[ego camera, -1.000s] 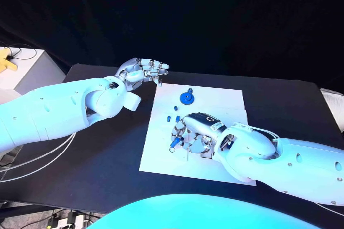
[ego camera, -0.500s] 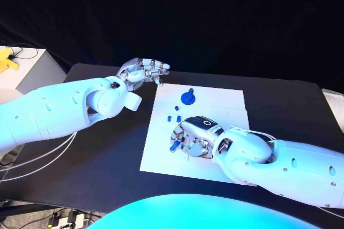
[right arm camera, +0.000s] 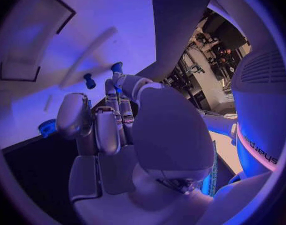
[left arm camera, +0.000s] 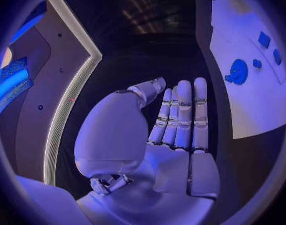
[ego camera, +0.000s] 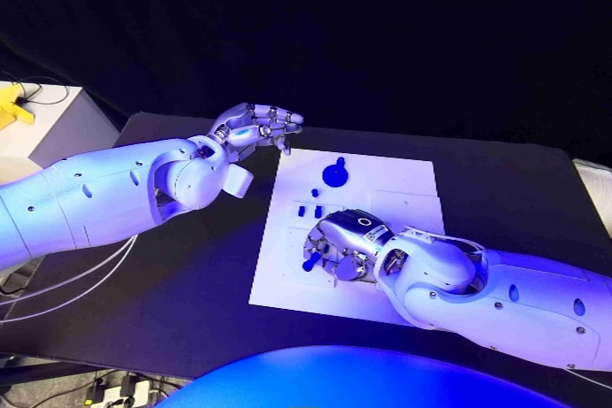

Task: Assemble the parts on the task board

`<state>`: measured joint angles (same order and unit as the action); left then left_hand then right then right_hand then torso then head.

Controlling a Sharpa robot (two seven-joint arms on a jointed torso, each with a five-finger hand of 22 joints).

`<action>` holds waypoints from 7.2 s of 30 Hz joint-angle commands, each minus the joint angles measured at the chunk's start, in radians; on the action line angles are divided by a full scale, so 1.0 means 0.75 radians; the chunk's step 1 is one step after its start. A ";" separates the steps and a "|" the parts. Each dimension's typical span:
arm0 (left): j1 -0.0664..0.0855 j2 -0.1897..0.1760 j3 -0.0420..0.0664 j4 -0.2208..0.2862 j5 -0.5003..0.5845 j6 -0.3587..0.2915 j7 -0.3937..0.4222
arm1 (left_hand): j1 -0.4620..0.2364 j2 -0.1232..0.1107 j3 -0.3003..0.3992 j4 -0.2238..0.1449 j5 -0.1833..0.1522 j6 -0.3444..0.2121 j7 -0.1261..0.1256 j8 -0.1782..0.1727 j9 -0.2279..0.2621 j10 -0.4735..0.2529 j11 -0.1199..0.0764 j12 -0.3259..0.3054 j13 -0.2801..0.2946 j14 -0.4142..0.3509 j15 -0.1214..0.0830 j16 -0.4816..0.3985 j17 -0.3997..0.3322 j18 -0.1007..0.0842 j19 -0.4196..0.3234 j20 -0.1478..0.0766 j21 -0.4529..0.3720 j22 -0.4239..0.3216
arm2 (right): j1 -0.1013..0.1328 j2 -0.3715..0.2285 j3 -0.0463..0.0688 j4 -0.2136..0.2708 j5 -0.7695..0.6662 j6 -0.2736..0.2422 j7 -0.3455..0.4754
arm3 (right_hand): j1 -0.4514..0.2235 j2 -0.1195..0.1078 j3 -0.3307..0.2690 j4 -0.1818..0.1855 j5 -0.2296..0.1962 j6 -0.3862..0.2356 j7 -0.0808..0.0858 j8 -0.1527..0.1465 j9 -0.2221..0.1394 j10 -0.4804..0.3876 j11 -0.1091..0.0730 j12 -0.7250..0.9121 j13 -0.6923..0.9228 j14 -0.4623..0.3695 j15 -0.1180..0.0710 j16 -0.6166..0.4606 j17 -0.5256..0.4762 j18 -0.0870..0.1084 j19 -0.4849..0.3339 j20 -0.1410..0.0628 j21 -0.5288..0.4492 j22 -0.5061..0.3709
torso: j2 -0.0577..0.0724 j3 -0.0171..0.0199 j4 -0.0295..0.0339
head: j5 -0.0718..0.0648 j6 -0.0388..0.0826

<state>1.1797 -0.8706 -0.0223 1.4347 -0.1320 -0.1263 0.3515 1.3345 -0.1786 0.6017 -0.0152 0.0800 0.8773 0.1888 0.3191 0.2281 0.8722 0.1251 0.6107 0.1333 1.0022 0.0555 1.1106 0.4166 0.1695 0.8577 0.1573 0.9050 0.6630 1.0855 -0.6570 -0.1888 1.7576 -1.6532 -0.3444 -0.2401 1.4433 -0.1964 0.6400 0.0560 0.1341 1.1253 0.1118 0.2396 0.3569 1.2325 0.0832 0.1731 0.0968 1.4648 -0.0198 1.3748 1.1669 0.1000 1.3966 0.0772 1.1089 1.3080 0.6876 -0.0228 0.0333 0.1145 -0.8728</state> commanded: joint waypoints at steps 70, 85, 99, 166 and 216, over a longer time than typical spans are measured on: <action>-0.002 -0.005 0.000 0.000 -0.004 0.023 -0.008 | -0.003 0.007 -0.013 0.004 -0.002 -0.011 0.002 0.008 -0.002 -0.014 0.006 -0.005 -0.006 -0.006 0.004 -0.008 -0.005 0.019 0.016 -0.002 -0.016 -0.007 | 0.053 -0.227 0.004 0.109 0.413 -0.246 0.140 | -0.112 -0.089 -0.113 -0.031 0.106 -0.224 0.076 -0.134 -0.033 -0.162 0.026 -0.016 -0.034 -0.007 0.048 -0.074 -0.161 0.029 -0.088 0.050 -0.267 -0.013 | -0.006 -0.0006 -0.0033 | -0.052 0.000; -0.011 -0.005 0.000 -0.002 -0.002 0.018 0.002 | -0.005 0.006 -0.015 0.005 -0.003 -0.012 0.002 0.008 -0.002 -0.014 0.006 -0.005 -0.007 -0.006 0.004 -0.008 -0.005 0.019 0.016 -0.002 -0.017 -0.008 | 0.176 -0.606 0.003 0.136 0.862 -0.027 0.037 | -0.189 -0.042 -0.549 0.249 0.045 -0.198 0.005 0.050 0.038 0.220 -0.064 1.549 1.562 0.078 -0.024 0.123 0.203 -0.012 0.029 -0.011 -0.062 0.096 | -0.023 0.0006 -0.0180 | -0.216 0.000; -0.022 -0.007 0.000 -0.001 -0.001 0.017 0.002 | -0.005 0.006 -0.015 0.005 -0.003 -0.012 0.002 0.008 -0.002 -0.014 0.006 -0.005 -0.007 -0.006 0.004 -0.008 -0.005 0.019 0.016 -0.002 -0.017 -0.008 | 0.119 -0.726 -0.025 0.213 0.578 -0.026 -0.139 | -0.229 0.056 -0.915 0.317 0.114 -0.194 -0.012 0.147 0.058 0.341 -0.076 1.728 1.808 0.115 -0.029 0.215 0.411 -0.041 0.086 -0.016 0.111 0.184 | -0.029 0.0062 -0.0262 | -0.254 0.000; -0.024 -0.028 0.000 0.013 0.001 0.034 -0.018 | -0.009 0.007 -0.019 0.010 -0.003 -0.012 0.002 0.012 -0.002 -0.014 0.006 -0.004 -0.009 -0.006 0.005 -0.007 -0.007 0.019 0.018 -0.001 -0.022 -0.012 | -0.045 -0.475 -0.034 0.103 0.413 -0.102 -0.309 | -0.085 0.135 -0.918 0.302 0.525 -0.177 -0.025 0.158 0.015 0.360 -0.091 1.739 1.846 0.125 -0.040 0.234 0.463 -0.050 0.099 -0.026 0.159 0.225 | -0.028 0.0034 -0.0261 | -0.238 0.000; -0.024 -0.019 -0.001 0.006 0.001 0.038 -0.032 | -0.011 0.008 -0.021 0.013 -0.003 -0.013 0.002 0.013 -0.002 -0.015 0.006 -0.003 -0.010 -0.006 0.005 -0.007 -0.008 0.019 0.020 -0.001 -0.026 -0.015 | 0.022 -0.400 -0.029 0.192 0.910 -0.193 -0.314 | -0.238 -0.031 -0.525 0.311 0.427 -0.100 -0.041 0.175 -0.019 0.388 -0.104 1.762 1.880 0.129 -0.050 0.241 0.485 -0.057 0.112 -0.035 0.190 0.248 | -0.027 0.0032 -0.0237 | -0.218 0.000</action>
<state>1.1615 -0.8865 -0.0238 1.4375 -0.1325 -0.1132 0.3233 1.3305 -0.1746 0.5906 -0.0040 0.0800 0.8737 0.1924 0.3229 0.2281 0.8686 0.1287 0.6107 0.1266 1.0022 0.0555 1.1106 0.4117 0.1694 0.8649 0.1574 0.8888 0.6531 1.1036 -0.9595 -0.2104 1.9042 -0.9489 -0.5303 -0.4495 1.2705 -0.2186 0.2418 0.2894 0.4620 1.0072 0.1192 0.3567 0.3339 1.4658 0.0121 1.4890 1.3078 1.4645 -0.0489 1.5513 1.3074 0.0691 1.4646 0.0557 1.2485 1.3076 0.6671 -0.0210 0.0151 -0.0506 -0.8728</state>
